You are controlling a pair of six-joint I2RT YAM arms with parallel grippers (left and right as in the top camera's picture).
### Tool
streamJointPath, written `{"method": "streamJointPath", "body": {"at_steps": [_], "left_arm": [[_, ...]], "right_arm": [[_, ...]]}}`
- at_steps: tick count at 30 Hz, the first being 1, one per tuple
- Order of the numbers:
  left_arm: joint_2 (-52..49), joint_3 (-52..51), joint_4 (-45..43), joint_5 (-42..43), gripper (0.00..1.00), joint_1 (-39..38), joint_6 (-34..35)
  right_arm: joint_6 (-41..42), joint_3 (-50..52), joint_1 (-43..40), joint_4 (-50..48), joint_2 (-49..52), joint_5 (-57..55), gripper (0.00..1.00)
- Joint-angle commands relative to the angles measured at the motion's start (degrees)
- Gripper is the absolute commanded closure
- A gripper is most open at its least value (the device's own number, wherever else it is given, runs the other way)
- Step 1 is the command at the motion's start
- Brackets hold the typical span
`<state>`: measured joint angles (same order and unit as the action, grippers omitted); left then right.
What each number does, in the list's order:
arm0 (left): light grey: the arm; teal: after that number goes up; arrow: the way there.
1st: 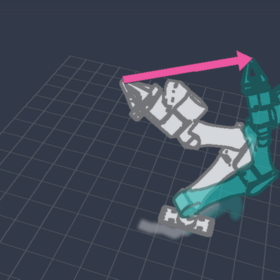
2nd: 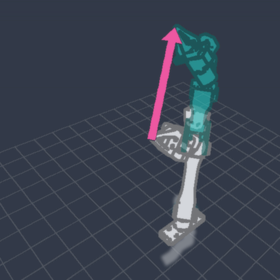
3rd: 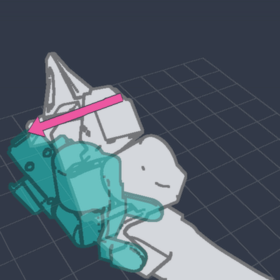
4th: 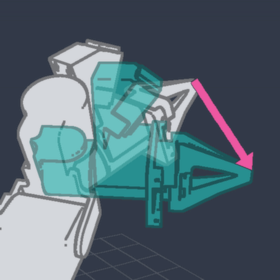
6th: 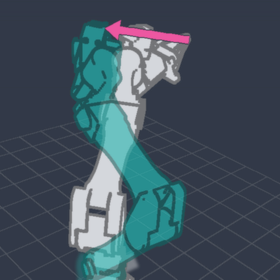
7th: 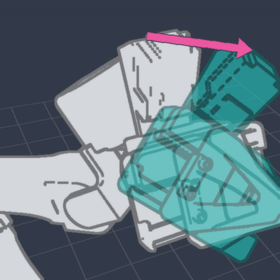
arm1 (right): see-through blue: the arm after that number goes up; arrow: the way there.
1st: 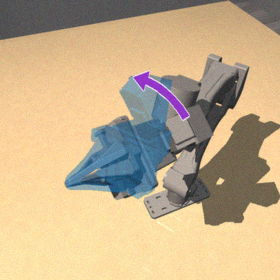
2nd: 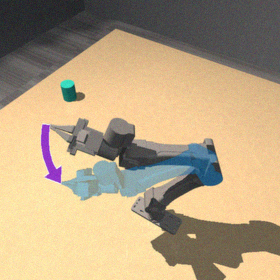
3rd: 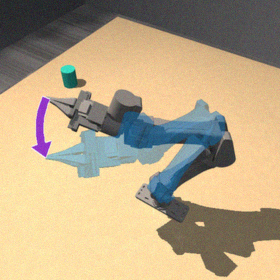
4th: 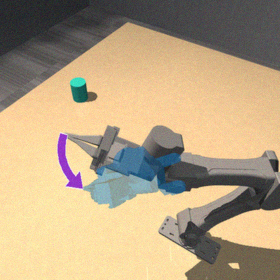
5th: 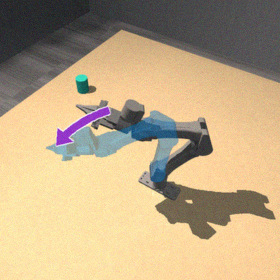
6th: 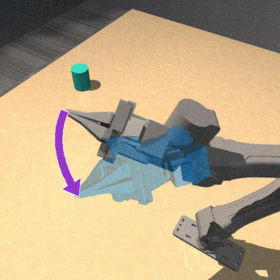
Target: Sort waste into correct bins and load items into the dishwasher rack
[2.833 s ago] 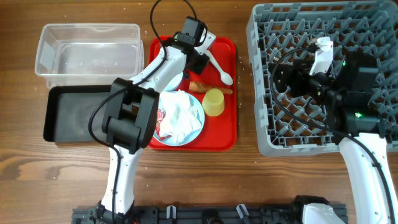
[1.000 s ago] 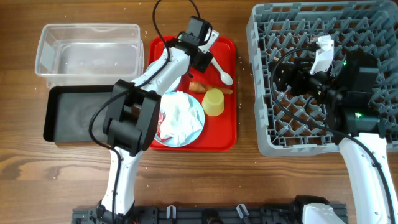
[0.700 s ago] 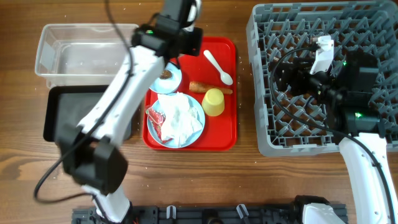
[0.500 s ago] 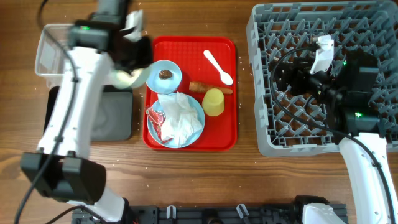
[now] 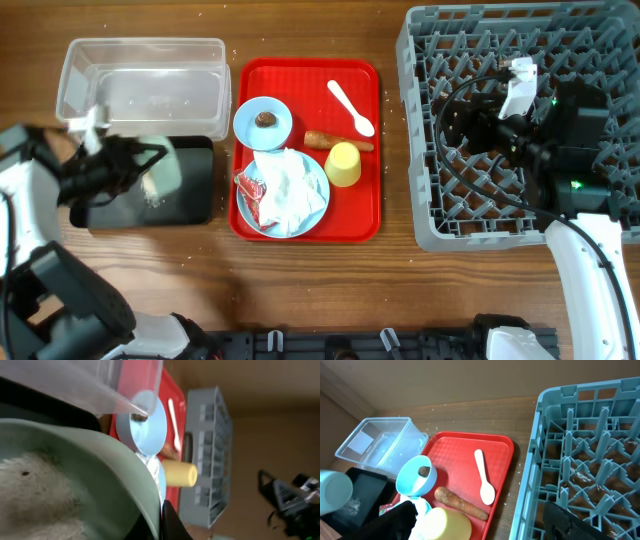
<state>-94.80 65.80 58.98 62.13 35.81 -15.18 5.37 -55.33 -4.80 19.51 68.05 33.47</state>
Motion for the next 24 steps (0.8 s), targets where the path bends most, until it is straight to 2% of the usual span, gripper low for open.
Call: {"method": "streamJointPath", "body": {"at_steps": [1,5,8,9,13,14,16,18,24], "left_arm": [[0.9,-5.9,-5.3,12.1,0.96,7.6,-2.6],[-1.0,-7.6,-10.8,16.3,0.96,13.0,-2.4],[-1.6,-7.6,-11.9,25.2,0.96,14.0,-1.8],[-1.6,-7.6,-12.7,26.6,0.96,14.8,1.0],[-1.6,-7.6,-15.9,27.9,0.96,19.5,10.0],[-1.6,-7.6,-15.5,28.1,0.96,19.9,12.8],[-1.6,-7.6,-16.6,27.6,0.96,20.0,13.7],[-1.6,-7.6,-16.5,28.2,0.96,20.0,20.1],[-1.5,-7.6,-17.0,28.1,0.96,19.6,21.6]], "right_arm": [[0.9,-1.2,0.1,0.2,0.3,1.0,0.17],[1.1,-1.2,0.1,0.2,0.3,1.0,0.17],[1.6,-1.2,0.1,0.3,0.3,1.0,0.17],[2.3,-1.2,0.1,0.3,0.3,0.9,0.17],[2.3,-1.2,0.1,0.7,0.3,0.9,0.17],[2.3,-1.2,0.1,0.7,0.3,0.9,0.17],[2.3,-1.2,0.1,0.6,0.3,0.9,0.17],[2.3,-1.2,0.1,0.7,0.3,0.9,0.17],[2.3,-1.2,0.1,0.6,0.3,0.9,0.17]]}}
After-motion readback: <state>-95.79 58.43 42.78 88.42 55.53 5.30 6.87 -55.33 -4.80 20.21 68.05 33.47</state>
